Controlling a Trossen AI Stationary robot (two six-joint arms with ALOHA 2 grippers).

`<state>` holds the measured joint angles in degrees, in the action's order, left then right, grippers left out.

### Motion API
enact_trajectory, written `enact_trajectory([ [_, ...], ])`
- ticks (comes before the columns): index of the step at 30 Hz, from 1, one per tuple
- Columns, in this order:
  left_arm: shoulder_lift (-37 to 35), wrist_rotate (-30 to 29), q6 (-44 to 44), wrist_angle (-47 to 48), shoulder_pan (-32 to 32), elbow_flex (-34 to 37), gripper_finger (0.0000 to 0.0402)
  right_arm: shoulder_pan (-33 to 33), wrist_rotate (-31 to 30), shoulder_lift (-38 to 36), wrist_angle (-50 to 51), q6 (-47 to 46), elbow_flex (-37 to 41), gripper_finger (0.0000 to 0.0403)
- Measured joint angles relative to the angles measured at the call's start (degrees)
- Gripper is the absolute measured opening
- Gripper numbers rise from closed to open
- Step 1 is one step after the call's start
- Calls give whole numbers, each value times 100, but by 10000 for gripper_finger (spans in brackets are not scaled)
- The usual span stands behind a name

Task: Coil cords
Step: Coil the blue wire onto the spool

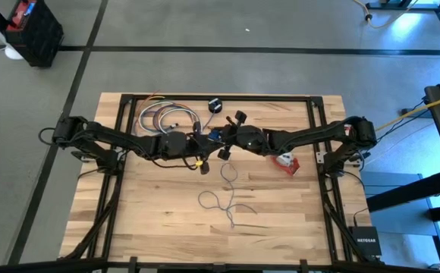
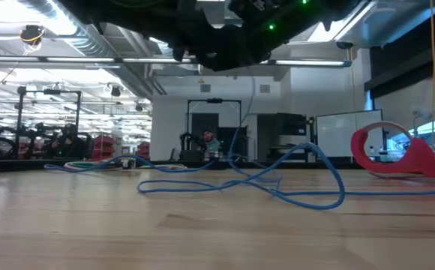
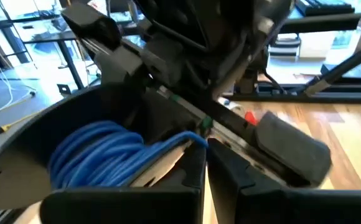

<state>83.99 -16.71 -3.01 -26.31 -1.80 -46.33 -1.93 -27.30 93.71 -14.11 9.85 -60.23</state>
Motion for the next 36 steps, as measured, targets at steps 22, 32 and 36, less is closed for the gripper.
enact_trajectory([
  [22, 11, 0, -96, 75, 0, 4, 2, 80, 664, -589, 59, -81, -396, 19],
  [32, 13, -18, -37, 147, -47, 13, 8, 85, 751, -730, 522, -102, -611, 19],
  [36, 13, 18, -87, 88, -86, 11, 43, 85, 748, -749, 733, -103, -707, 19],
])
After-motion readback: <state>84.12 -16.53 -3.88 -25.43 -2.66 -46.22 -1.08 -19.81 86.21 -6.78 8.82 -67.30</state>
